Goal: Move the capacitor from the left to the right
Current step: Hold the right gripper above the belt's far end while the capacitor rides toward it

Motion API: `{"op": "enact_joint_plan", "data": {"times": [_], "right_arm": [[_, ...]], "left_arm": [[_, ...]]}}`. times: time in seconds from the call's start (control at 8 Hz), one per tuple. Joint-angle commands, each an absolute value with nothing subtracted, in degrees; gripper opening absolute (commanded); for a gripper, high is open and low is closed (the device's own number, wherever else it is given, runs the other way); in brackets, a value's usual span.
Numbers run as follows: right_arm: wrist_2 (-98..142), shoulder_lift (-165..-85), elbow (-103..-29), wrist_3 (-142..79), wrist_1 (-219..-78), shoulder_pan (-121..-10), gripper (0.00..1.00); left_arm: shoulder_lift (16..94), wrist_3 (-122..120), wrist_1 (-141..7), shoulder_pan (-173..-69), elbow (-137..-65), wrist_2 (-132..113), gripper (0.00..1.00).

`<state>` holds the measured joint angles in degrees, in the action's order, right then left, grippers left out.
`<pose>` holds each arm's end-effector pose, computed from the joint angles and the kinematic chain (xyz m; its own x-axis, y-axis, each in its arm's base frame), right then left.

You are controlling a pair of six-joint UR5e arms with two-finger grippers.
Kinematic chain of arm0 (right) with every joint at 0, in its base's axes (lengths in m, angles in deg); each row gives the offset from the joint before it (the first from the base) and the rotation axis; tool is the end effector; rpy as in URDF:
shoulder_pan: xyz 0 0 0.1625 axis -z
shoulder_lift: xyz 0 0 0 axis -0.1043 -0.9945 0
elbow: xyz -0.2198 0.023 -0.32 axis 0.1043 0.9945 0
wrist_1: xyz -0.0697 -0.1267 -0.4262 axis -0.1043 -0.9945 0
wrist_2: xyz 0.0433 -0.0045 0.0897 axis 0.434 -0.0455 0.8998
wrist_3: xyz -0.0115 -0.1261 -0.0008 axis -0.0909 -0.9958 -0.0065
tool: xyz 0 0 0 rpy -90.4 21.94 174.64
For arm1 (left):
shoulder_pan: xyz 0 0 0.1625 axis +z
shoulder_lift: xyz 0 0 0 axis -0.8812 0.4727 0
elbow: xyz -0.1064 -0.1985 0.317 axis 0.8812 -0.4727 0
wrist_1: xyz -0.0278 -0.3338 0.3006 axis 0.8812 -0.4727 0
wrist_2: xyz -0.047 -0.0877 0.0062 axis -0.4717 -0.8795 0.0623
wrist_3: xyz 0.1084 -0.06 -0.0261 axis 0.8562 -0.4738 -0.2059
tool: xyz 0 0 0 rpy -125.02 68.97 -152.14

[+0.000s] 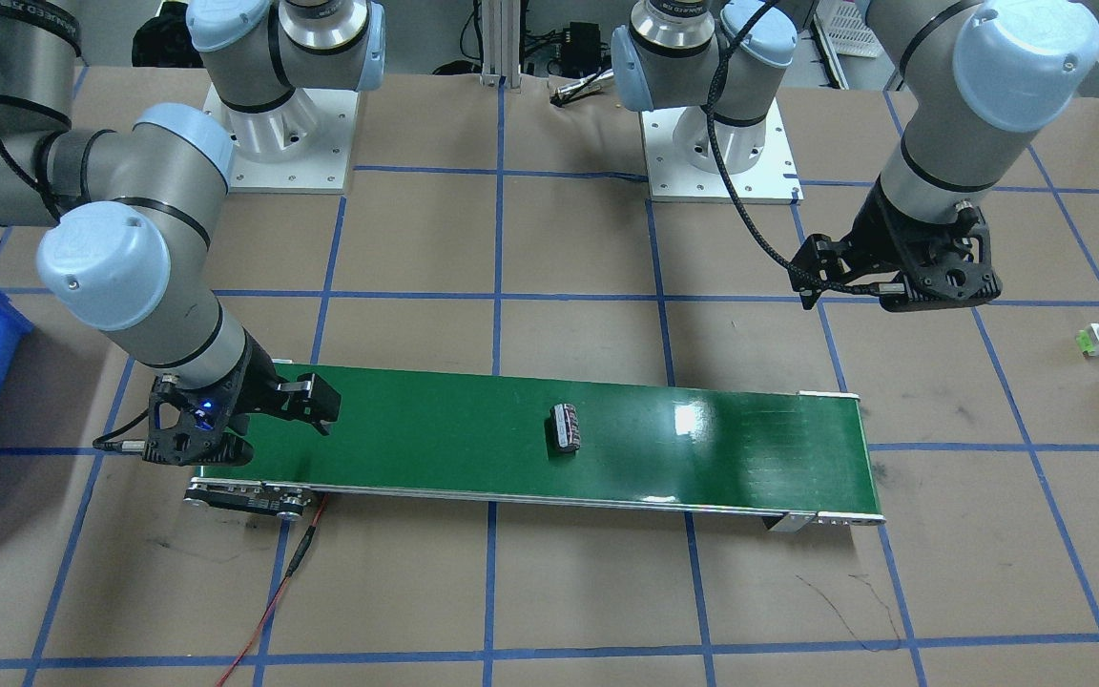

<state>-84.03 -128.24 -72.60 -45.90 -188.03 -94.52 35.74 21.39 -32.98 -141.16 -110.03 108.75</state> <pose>0.1330 -0.6004 0.2134 -0.9911 0.0597 -0.1186 0.0587 0.9982 0.0119 -0.0204 -0.5330 0.3460 -0.9925 -0.0475 -0.1127 -0.0541 0.9970 0.0559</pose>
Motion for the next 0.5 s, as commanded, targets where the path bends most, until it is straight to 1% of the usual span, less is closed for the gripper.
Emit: {"op": "enact_joint_plan", "data": {"times": [0.0, 0.38], "right_arm": [[-84.0, -128.1, -72.8, -45.1, -188.3, -95.0, 1.00], [-84.0, -128.1, -72.8, -45.1, -188.3, -95.2, 1.00]], "left_arm": [[35.7, 21.0, -33.0, -141.2, -109.8, 108.7, 1.00], [35.7, 21.3, -33.0, -141.2, -109.9, 108.7, 1.00]]}}
